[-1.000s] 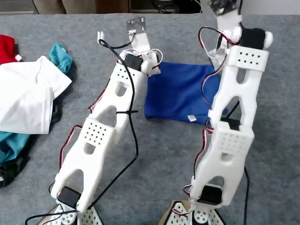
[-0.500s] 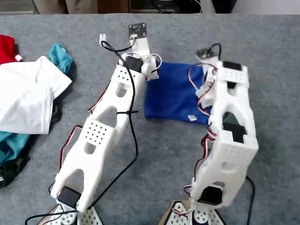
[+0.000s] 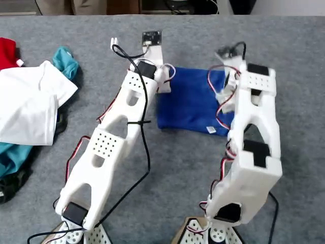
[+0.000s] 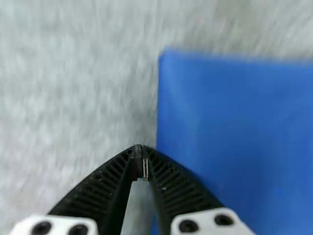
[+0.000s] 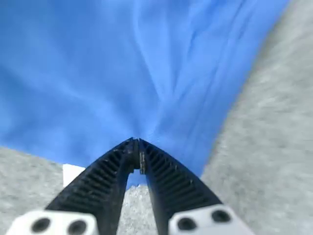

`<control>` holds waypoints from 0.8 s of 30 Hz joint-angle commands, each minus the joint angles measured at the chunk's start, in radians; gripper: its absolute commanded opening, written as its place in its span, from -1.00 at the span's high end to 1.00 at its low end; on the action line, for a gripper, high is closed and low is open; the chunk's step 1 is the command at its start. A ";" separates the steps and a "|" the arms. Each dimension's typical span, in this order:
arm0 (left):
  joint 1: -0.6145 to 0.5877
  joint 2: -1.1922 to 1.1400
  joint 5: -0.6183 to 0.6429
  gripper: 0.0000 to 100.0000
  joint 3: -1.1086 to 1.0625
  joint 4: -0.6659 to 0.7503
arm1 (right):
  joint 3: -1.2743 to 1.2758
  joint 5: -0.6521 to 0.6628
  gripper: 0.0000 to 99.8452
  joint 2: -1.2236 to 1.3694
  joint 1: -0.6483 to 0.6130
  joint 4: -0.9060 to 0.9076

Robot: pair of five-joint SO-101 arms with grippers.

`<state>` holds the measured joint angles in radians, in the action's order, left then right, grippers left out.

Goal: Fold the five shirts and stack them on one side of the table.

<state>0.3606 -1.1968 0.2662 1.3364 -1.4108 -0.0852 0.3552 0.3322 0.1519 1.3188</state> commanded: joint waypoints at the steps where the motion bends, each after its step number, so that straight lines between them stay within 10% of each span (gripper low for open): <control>1: -0.003 0.104 -0.026 0.96 0.100 -0.166 | -0.091 -0.054 0.83 -0.133 -0.010 0.044; 10: -0.061 0.113 -0.152 0.96 0.334 -0.299 | -0.068 -0.347 0.72 -0.168 -0.004 0.190; 24: -0.137 0.228 -0.275 0.96 0.210 -0.348 | 0.151 -0.365 0.73 -0.340 0.088 0.465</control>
<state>0.2486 -1.0464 0.0084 1.5604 -1.7484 -0.0253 0.0008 0.0652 0.1887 1.7637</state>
